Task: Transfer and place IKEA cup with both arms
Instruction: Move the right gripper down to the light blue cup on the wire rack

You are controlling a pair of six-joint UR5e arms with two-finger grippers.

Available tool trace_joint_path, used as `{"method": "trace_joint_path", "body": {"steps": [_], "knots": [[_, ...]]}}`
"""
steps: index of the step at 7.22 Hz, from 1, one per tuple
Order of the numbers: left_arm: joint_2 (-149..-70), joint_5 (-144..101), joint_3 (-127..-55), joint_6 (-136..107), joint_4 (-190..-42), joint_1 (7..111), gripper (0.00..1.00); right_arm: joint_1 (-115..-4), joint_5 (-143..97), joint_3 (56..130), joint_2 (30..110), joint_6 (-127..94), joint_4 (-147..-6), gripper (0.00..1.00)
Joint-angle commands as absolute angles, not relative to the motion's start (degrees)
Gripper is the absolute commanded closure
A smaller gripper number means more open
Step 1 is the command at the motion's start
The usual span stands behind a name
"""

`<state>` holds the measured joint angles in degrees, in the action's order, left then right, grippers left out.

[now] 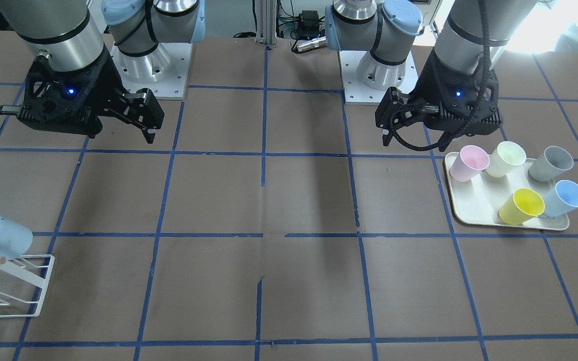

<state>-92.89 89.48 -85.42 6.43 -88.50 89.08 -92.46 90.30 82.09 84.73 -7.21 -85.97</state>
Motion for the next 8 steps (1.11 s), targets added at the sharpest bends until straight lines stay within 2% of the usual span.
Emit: {"method": "trace_joint_path", "body": {"steps": [1,5,8], "knots": [[-92.8,89.4,-85.4,6.4,-88.4,89.1,0.0,-92.4,90.4,82.1,84.6,-7.1,-86.0,0.0],[-92.6,89.5,-85.4,5.8,-88.9,89.3,0.0,-89.9,90.3,81.7,84.5,-6.2,-86.4,0.0],[-92.6,89.4,-85.4,5.4,-88.9,89.3,0.0,-82.0,91.3,81.3,84.6,-4.0,-86.7,0.0]]}}
